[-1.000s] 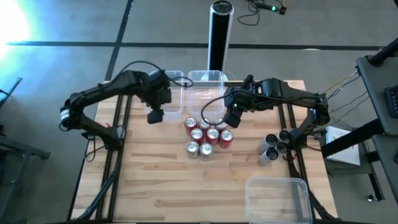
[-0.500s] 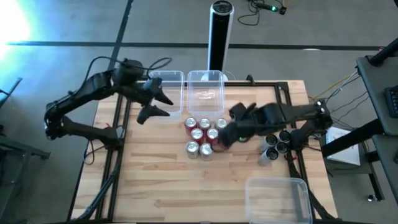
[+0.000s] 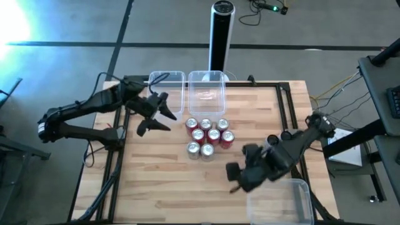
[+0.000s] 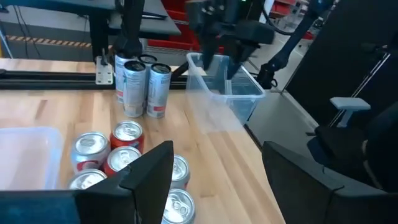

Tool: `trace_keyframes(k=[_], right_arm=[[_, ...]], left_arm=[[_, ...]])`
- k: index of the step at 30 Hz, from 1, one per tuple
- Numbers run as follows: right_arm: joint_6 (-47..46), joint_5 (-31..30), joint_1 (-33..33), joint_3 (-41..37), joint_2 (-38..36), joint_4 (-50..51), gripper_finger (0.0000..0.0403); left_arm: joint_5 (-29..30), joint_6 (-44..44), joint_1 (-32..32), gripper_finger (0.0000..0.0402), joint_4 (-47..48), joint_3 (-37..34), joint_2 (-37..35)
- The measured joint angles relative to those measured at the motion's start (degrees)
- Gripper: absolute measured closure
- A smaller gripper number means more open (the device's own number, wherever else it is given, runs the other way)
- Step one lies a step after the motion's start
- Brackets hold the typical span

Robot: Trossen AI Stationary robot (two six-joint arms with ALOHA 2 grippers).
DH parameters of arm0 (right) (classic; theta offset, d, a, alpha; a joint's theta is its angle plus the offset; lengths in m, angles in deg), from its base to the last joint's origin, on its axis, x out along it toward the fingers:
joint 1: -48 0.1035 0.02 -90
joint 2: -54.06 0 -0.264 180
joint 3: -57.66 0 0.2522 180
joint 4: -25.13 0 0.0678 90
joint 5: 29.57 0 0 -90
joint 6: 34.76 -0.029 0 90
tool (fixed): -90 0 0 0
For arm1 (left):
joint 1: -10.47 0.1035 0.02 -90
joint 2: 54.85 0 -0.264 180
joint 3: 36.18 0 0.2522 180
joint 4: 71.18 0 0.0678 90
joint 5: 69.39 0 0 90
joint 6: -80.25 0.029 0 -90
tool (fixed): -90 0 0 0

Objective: Sort soda cans
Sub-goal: Move the bottom right transparent bin to the right side of the center transparent bin

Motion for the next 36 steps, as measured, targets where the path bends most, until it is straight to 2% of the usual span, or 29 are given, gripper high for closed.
trace_keyframes(k=[9,13,21,25,31,36], right_arm=[[-15.99,2.46,8.70,6.37,9.54,-0.25,0.0039],[-16.78,9.37,9.62,6.20,14.19,-0.26,0.0039],[-17.35,11.19,8.44,6.20,19.57,-0.70,0.0044],[-17.51,11.21,7.57,5.54,19.83,-0.75,0.0084],[-17.24,12.29,6.50,3.98,19.54,-1.14,0.0178],[-17.02,12.74,6.18,3.18,19.71,-3.30,0.0252]], left_arm=[[0.22,-3.59,-2.80,0.0171,-14.99,-3.36,3.66],[0.29,-3.78,-2.78,0.0171,-17.86,-2.02,6.50],[0.13,-2.09,-2.76,0.0171,-16.39,2.36,11.31],[0.01,-1.85,-2.76,0.0171,-15.59,4.00,12.11],[2.02,-0.47,-2.02,0.0171,-11.15,6.48,11.12],[3.63,3.07,-1.09,0.0170,-3.97,8.48,8.41]])
